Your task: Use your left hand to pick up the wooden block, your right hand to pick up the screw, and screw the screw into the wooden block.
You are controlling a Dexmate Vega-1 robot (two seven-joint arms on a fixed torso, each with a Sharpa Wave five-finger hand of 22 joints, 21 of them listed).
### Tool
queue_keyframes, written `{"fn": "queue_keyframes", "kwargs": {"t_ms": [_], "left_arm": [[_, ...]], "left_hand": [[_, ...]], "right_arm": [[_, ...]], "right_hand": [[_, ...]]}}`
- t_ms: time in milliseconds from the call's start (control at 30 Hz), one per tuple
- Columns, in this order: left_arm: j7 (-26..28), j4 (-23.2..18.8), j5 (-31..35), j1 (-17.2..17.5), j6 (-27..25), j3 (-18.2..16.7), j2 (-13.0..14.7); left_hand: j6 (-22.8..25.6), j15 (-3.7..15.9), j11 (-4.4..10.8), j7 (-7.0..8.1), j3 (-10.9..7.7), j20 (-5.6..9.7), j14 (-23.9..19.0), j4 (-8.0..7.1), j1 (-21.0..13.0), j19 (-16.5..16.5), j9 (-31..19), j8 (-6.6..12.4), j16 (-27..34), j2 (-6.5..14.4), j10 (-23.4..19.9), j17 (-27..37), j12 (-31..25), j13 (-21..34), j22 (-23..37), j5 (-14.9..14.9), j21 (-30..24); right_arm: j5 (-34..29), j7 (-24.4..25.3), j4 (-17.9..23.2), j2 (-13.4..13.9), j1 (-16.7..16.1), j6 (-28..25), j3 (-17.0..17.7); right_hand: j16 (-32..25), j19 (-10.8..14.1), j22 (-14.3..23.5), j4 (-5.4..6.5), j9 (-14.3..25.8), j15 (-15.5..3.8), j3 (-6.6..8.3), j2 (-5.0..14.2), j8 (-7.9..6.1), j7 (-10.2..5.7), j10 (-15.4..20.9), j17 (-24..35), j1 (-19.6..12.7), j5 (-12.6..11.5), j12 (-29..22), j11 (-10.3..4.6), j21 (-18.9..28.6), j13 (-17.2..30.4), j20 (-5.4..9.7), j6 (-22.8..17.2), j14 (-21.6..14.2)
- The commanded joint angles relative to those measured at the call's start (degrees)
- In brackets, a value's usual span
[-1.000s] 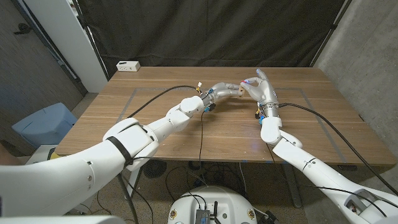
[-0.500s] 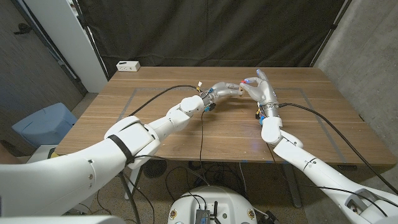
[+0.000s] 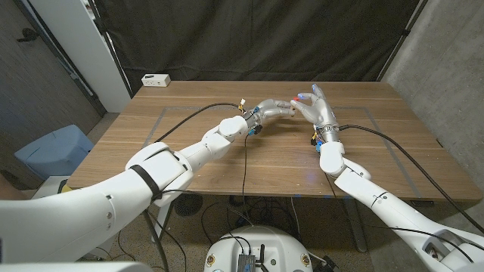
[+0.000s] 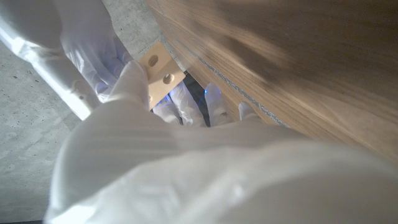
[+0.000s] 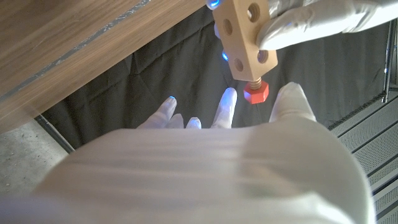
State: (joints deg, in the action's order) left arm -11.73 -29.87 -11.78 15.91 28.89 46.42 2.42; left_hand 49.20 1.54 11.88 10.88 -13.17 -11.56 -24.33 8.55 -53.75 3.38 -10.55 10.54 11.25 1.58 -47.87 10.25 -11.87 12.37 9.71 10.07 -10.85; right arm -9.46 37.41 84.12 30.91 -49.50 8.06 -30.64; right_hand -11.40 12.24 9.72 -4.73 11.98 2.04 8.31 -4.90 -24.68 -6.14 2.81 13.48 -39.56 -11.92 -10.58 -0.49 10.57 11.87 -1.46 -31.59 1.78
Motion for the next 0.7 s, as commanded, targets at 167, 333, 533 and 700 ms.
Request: {"fn": "queue_keyframes", "kwargs": {"t_ms": [167, 333, 533, 700], "left_arm": [[0.55, 0.4, 0.34, -0.43, 0.16, -0.08, 0.34], [0.56, 0.75, 0.41, -0.79, 0.54, -0.1, 0.37], [0.33, 2.23, 0.42, -1.45, 1.38, -0.05, -0.01], [-0.28, 4.1, 0.2, -2.2, 2.14, -0.02, -0.62]], "left_hand": [[0.17, -0.22, 0.24, 0.0, -0.19, -0.48, -0.08, -0.32, 0.43, 0.01, -0.24, 0.29, 0.32, 0.06, 0.2, 0.09, -0.06, 0.24, 0.32, 0.34, -0.15], [0.24, -0.19, 0.23, 0.22, -0.18, -0.47, -0.09, -0.32, 0.42, 0.02, -0.24, 0.33, 0.32, 0.05, 0.24, 0.09, -0.05, 0.24, 0.32, 0.34, -0.15], [0.18, -0.19, 0.23, 0.12, -0.16, -0.47, -0.09, -0.34, 0.47, 0.0, -0.23, 0.32, 0.32, 0.02, 0.22, 0.09, -0.06, 0.24, 0.32, 0.33, -0.14], [0.14, -0.22, 0.22, 0.09, -0.15, -0.44, -0.08, -0.35, 0.49, 0.0, -0.23, 0.31, 0.32, 0.02, 0.3, 0.09, -0.03, 0.23, 0.32, 0.33, -0.15]], "right_arm": [[2.99, -6.14, 4.76, 3.4, -1.11, -0.64, 2.11], [3.79, -9.21, 6.19, 5.07, -1.01, -1.13, 2.59], [4.74, -12.67, 8.1, 6.86, -0.9, -2.75, 3.05], [4.83, -15.07, 9.5, 8.34, -0.51, -3.84, 3.21]], "right_hand": [[0.26, -1.84, 0.21, 0.54, 0.04, 1.04, -0.53, -0.02, 1.83, 1.15, -1.67, 0.08, 2.11, -0.29, -0.03, 0.74, -0.33, 0.22, -0.51, 3.65, 2.08], [0.19, -2.56, 0.2, 0.72, 0.09, 1.36, -0.78, -0.06, 2.99, 2.39, -3.1, 0.02, 3.03, -0.27, 0.02, 1.18, -0.19, 0.21, -0.91, 5.9, 2.78], [0.13, -2.78, 0.19, 0.7, 0.13, 1.73, -0.87, -0.14, 3.45, 3.66, -3.51, -0.08, 3.34, -0.25, -0.1, 1.49, -0.09, 0.21, -1.09, 6.67, 2.99], [0.2, -2.9, 0.18, 0.39, 0.18, 2.07, -0.43, 0.44, 4.08, 4.34, -4.49, -0.23, 2.8, -0.22, 0.0, 2.11, 0.03, 0.21, -1.13, 7.83, 3.48]]}}
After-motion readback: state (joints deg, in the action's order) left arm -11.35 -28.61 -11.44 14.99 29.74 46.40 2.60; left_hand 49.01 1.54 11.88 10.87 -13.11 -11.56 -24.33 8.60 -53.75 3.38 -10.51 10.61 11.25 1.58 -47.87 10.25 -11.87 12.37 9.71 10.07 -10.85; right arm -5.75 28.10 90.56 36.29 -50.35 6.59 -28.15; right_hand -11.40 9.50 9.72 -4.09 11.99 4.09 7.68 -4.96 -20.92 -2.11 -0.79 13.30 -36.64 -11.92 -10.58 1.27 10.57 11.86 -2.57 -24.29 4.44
